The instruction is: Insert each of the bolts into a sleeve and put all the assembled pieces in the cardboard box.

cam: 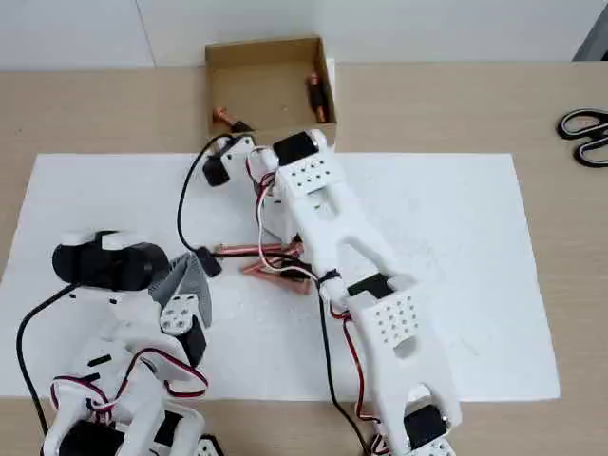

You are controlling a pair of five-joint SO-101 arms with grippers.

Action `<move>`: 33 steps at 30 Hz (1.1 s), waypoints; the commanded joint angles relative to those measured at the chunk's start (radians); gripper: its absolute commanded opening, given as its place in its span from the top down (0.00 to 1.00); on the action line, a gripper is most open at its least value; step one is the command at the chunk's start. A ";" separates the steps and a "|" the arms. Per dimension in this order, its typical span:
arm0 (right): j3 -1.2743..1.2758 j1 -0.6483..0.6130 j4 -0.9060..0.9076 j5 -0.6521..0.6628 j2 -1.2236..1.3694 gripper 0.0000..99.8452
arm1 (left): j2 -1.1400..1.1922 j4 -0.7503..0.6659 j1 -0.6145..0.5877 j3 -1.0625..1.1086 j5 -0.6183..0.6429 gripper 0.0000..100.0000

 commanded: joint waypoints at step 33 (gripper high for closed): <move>-0.040 0.007 -0.015 0.008 0.153 0.91 | -0.005 0.000 -0.005 -0.010 0.008 0.99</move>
